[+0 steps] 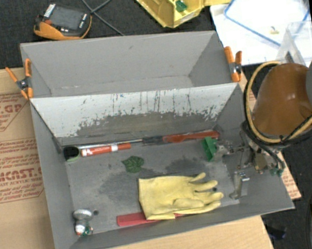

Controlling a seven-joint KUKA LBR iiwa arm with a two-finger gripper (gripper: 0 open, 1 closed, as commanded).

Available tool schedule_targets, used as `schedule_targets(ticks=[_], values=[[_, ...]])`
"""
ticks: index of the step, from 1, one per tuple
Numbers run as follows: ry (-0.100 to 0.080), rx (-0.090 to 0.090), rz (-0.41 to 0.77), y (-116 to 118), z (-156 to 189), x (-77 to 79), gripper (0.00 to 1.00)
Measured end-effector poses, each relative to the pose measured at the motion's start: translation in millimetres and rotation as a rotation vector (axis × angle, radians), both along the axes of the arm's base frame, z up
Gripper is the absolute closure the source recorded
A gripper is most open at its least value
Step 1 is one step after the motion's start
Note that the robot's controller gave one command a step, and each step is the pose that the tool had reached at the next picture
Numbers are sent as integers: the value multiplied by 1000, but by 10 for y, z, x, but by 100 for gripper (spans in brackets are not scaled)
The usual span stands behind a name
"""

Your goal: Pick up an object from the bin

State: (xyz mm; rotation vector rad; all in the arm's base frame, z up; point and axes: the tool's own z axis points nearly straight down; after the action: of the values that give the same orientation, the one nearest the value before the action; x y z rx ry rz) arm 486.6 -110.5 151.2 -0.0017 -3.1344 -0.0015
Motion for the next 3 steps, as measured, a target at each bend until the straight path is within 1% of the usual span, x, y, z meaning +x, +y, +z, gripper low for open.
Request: schedule_targets(ticks=[1, 2, 3], values=[[-9, -2, 2, 9, 34, 22, 0], [-19, 0, 91, 847, -798, 14, 0], [-20, -6, 83, 933, -479, 17, 0]])
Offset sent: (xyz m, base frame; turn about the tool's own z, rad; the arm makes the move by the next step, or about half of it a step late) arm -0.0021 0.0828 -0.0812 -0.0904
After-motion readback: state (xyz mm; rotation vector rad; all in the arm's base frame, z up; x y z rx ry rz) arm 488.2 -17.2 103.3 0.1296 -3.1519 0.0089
